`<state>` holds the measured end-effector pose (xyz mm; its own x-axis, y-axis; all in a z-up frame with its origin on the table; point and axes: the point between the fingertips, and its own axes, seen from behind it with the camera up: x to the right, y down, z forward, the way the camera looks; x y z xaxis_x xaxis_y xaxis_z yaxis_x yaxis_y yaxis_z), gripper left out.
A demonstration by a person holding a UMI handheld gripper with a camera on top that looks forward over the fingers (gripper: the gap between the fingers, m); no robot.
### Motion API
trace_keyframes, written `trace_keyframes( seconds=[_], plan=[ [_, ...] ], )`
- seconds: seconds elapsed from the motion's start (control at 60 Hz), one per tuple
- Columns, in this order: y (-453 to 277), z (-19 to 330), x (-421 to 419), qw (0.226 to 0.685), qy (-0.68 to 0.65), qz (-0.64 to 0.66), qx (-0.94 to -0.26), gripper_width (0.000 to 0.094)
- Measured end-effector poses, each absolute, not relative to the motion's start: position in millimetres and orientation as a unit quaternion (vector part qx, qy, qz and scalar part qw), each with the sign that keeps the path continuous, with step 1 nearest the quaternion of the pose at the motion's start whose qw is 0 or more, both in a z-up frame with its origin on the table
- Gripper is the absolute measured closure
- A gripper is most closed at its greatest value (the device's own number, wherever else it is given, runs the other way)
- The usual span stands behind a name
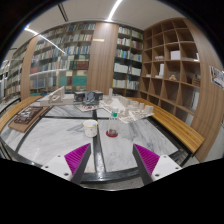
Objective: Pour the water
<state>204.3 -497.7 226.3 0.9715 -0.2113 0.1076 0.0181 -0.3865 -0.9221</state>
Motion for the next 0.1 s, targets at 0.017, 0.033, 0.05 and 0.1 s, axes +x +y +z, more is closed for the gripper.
trace_keyframes(
  seconds=[0.017,0.033,0.05,0.1],
  plan=[
    [-498.5,226.6,204.4,0.551,0.058,-0.106,-0.826,0.0075],
    [-499.2,227.4,204.3,0.553,0.058,-0.108,-0.824,0.0075],
    [-500.0,228.5,204.2,0.554,0.058,-0.109,-0.823,0.0075],
    [-499.6,228.5,204.3,0.557,0.056,-0.11,-0.821,0.0078]
  ],
)
